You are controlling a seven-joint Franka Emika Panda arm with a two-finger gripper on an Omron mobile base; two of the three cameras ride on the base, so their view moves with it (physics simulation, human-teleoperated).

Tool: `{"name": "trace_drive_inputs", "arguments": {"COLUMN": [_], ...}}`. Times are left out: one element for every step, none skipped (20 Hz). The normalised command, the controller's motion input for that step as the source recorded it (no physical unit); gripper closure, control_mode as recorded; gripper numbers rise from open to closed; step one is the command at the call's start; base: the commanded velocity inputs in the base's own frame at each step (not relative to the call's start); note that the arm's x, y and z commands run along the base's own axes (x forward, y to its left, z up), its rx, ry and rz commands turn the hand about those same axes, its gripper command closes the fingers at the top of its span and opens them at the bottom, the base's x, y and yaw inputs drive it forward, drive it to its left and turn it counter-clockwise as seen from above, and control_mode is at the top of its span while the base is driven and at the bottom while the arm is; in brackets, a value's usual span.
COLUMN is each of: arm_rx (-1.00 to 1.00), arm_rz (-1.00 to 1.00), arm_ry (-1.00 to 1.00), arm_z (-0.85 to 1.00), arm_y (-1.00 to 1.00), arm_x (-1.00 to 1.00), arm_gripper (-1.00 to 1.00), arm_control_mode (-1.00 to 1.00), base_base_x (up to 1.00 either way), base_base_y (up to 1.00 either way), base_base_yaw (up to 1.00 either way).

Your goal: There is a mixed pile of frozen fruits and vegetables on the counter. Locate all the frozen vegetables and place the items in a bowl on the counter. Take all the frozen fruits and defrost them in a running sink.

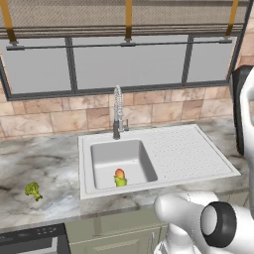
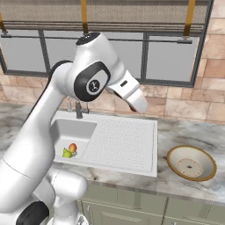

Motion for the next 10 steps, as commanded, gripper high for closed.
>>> {"name": "trace_drive_inputs", "arguments": {"arm_rx": [0.12, 0.13, 0.13, 0.13, 0.13, 0.13, 0.14, 0.14, 0.14, 0.14], "arm_rz": [-0.02, -0.01, -0.01, -0.01, 0.0, 0.0, 0.0, 0.0, 0.0, 0.0], "arm_ry": [0.02, 0.01, 0.0, 0.0, 0.0, 0.0, 0.0, 0.0, 0.0, 0.0], "arm_z": [-0.06, -0.07, -0.06, -0.08, -0.09, -0.12, -0.15, -0.22, -0.26, -0.3], "arm_y": [-0.68, -0.7, -0.72, -0.73, -0.69, -0.68, -0.65, -0.57, -0.55, -0.47], "arm_x": [0.0, 0.0, 0.0, 0.0, 0.0, 0.0, 0.0, 0.0, 0.0, 0.0], "arm_gripper": [1.0, 1.0, 1.0, 1.0, 1.0, 1.0, 1.0, 1.0, 1.0, 1.0], "arm_control_mode": [-1.0, -1.0, -1.0, -1.0, -1.0, -1.0, -1.0, -1.0, -1.0, -1.0], "base_base_x": [0.0, 0.0, 0.0, 0.0, 0.0, 0.0, 0.0, 0.0, 0.0, 0.0], "base_base_y": [0.0, 0.0, 0.0, 0.0, 0.0, 0.0, 0.0, 0.0, 0.0, 0.0], "base_base_yaw": [0.0, 0.0, 0.0, 0.0, 0.0, 0.0, 0.0, 0.0, 0.0, 0.0]}}
